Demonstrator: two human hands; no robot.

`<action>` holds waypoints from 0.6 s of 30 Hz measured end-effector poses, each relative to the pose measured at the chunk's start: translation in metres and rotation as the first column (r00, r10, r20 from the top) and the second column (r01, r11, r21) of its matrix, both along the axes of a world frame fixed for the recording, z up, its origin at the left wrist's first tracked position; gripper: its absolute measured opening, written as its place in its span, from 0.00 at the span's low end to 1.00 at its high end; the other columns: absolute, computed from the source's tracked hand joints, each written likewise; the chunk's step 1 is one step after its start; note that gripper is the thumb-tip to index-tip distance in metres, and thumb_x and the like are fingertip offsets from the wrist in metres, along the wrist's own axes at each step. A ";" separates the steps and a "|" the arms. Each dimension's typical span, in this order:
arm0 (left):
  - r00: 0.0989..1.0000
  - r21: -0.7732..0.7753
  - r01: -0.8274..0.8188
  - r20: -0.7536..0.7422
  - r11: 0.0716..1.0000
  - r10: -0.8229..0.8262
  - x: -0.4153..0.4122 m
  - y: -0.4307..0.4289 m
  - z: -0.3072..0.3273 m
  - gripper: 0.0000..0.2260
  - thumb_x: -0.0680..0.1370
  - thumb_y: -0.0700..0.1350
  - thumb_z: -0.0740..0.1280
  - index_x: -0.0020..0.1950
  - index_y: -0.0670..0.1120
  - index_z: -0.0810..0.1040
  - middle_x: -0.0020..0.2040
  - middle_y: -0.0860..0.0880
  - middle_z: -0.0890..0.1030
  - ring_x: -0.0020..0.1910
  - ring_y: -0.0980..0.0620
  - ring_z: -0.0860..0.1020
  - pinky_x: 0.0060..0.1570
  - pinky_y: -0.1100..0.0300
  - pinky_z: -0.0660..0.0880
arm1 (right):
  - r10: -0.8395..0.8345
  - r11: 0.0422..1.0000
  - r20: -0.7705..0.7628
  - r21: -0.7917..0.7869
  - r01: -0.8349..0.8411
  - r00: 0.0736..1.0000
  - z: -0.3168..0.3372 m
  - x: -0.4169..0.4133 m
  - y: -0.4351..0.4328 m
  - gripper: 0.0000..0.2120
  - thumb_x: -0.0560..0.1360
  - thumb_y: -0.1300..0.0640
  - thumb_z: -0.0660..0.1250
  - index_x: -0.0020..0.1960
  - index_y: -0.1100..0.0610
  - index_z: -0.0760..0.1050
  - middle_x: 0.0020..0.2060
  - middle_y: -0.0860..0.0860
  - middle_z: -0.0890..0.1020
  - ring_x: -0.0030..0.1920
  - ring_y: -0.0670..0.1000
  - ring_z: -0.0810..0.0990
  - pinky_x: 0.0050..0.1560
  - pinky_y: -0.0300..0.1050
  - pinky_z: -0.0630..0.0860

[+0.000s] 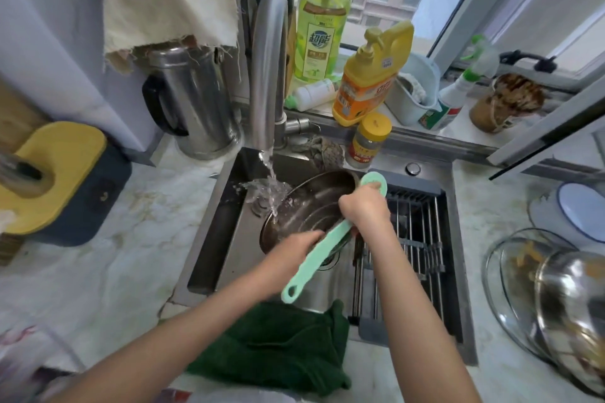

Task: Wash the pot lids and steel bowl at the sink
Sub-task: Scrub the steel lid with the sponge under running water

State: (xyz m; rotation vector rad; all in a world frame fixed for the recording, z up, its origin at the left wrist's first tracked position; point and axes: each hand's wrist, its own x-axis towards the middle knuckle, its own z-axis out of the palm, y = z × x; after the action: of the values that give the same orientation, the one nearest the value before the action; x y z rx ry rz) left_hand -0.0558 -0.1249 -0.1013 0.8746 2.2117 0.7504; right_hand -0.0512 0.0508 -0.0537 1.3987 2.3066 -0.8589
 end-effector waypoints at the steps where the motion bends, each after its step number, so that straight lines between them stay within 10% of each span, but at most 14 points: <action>1: 0.999 0.018 -0.026 -0.030 1.000 0.026 0.011 0.005 -0.004 0.10 0.77 0.52 0.63 0.51 0.48 0.79 0.46 0.46 0.79 0.44 0.49 0.77 0.47 0.54 0.71 | -0.001 1.000 -0.009 0.004 0.001 1.000 -0.001 -0.003 0.000 0.38 0.76 0.58 0.59 0.77 0.66 0.41 0.64 0.62 0.74 0.60 0.62 0.77 0.59 0.55 0.76; 6: 0.894 0.255 -0.436 0.010 0.863 0.449 0.018 0.015 0.003 0.09 0.81 0.42 0.61 0.43 0.43 0.75 0.34 0.49 0.76 0.33 0.50 0.74 0.34 0.53 0.64 | -0.004 0.983 -0.301 -0.177 -0.052 0.954 0.017 -0.007 -0.003 0.33 0.77 0.43 0.64 0.74 0.61 0.60 0.52 0.56 0.79 0.44 0.52 0.79 0.41 0.44 0.75; 10: 0.471 0.115 -0.856 0.573 0.504 0.670 -0.012 0.000 0.007 0.12 0.83 0.47 0.59 0.42 0.44 0.75 0.36 0.47 0.75 0.35 0.52 0.74 0.37 0.57 0.71 | -0.033 0.924 -0.479 -0.350 -0.156 0.877 0.016 0.005 -0.004 0.24 0.83 0.50 0.55 0.76 0.54 0.59 0.27 0.50 0.72 0.20 0.42 0.68 0.22 0.37 0.66; 13: 0.264 -0.039 -0.917 0.686 0.397 0.678 -0.026 -0.013 0.007 0.14 0.82 0.51 0.62 0.49 0.41 0.79 0.41 0.45 0.80 0.38 0.50 0.79 0.30 0.62 0.75 | 0.008 0.910 -0.563 -0.338 -0.239 0.826 0.003 0.019 -0.011 0.22 0.83 0.56 0.56 0.76 0.53 0.60 0.26 0.50 0.74 0.21 0.42 0.69 0.24 0.35 0.66; 18: 0.191 -0.087 -0.921 0.751 0.381 0.632 -0.039 -0.019 0.006 0.18 0.81 0.55 0.61 0.55 0.41 0.80 0.48 0.41 0.84 0.47 0.43 0.83 0.41 0.54 0.81 | 0.087 0.906 -0.581 -0.292 -0.307 0.809 -0.033 0.023 -0.037 0.20 0.79 0.47 0.62 0.70 0.48 0.69 0.34 0.41 0.76 0.31 0.41 0.72 0.34 0.40 0.70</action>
State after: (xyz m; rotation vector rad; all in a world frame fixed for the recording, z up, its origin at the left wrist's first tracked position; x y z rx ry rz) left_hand -0.0951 -0.1441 -0.0950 -0.6040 1.6398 1.7405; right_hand -0.0287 0.0134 -0.0869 0.7788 2.4288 -1.7127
